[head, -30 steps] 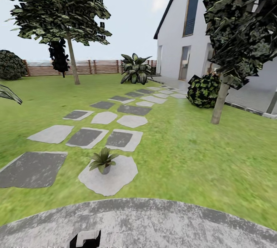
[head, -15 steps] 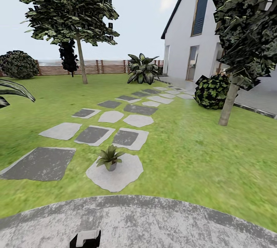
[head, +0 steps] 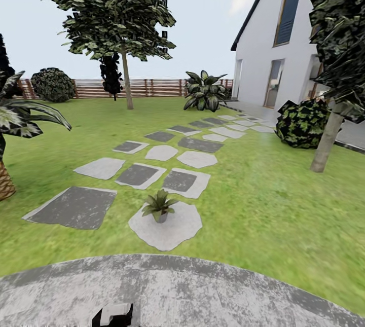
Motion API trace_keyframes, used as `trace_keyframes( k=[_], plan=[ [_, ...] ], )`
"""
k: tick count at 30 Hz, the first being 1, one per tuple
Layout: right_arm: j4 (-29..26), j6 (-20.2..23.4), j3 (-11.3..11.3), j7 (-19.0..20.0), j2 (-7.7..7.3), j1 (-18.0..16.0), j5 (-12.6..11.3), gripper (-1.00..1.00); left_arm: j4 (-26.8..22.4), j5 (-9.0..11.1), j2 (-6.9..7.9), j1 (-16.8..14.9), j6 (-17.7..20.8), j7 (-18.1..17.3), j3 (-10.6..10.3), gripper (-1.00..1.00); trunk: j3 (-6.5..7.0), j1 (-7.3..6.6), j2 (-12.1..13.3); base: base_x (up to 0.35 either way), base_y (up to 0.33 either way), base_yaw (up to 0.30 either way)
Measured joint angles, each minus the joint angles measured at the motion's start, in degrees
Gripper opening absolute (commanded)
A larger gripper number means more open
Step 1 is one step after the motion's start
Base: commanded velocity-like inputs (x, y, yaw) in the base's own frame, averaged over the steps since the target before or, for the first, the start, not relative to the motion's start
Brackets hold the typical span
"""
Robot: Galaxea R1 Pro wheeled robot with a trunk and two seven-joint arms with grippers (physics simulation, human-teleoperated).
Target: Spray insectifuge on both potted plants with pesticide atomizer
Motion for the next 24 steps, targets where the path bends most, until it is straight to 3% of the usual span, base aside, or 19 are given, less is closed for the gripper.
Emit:
trace_keyframes(
  k=[6,17,24],
  plan=[
    [0.01,0.0,0.01,0.02,0.01,0.0,0.03,1.0,0.0,0.0,0.0,0.0,0.0,0.01,0.0,1.0,0.0,0.02,0.0,-0.083,0.037,0.255],
    [0.01,0.0,0.07,0.0,0.08,0.0,0.02,1.0,0.0,0.0,0.0,0.07,0.0,-0.06,0.0,1.0,-0.02,0.02,0.0,-0.226,0.177,0.255],
    [0.06,0.0,0.09,0.02,0.17,0.0,0.04,1.0,0.0,0.0,0.0,0.09,-0.06,-0.08,0.0,1.0,-0.16,0.0,0.0,-0.048,0.035,0.255]
  ],
)
